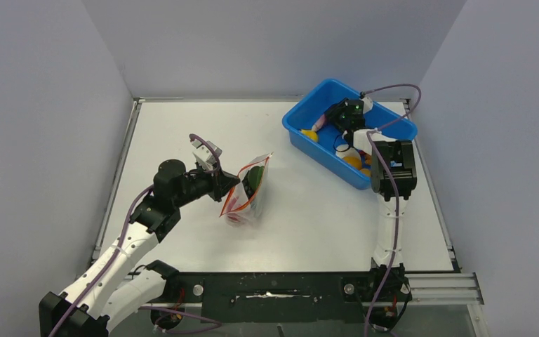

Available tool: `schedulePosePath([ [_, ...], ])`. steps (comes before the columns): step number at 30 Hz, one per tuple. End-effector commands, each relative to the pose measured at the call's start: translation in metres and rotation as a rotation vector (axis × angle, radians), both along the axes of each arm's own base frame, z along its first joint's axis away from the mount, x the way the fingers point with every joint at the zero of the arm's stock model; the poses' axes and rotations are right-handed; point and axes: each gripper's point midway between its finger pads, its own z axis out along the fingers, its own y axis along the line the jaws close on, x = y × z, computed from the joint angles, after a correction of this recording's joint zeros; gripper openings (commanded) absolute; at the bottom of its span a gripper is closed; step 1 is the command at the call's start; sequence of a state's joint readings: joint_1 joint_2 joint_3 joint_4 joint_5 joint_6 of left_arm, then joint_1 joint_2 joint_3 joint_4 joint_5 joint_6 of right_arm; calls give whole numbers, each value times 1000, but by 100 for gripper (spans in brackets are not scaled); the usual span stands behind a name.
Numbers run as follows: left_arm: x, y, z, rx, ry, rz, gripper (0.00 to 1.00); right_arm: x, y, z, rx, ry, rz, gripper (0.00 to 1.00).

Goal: Place the food in the zip-top bag and seal the zipper
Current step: Pick up the fake vegetable from the bin, then place the fake vegetable in the zipper food storage bag.

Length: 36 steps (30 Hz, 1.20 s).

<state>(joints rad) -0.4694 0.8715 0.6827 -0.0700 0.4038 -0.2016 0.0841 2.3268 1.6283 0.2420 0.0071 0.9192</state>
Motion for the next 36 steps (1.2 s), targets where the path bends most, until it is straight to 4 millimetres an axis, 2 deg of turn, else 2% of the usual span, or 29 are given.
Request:
schedulePosePath([
  [1,5,0,14,-23,-58,9,0,0,-15,70,-56,-155,-1,31],
  [6,6,0,13,-22,-53,8,0,-16,-33,84,-92,-174,-13,31],
  [13,8,2,11,-16,-51,25,0,-37,-41,112,-168,-213,7,30],
  [28,11,2,7,-8,-30,32,0,-90,-42,170,-268,-302,39,30],
  [36,14,2,15,-29,-31,50,0,-126,-34,215,-302,-373,73,30],
])
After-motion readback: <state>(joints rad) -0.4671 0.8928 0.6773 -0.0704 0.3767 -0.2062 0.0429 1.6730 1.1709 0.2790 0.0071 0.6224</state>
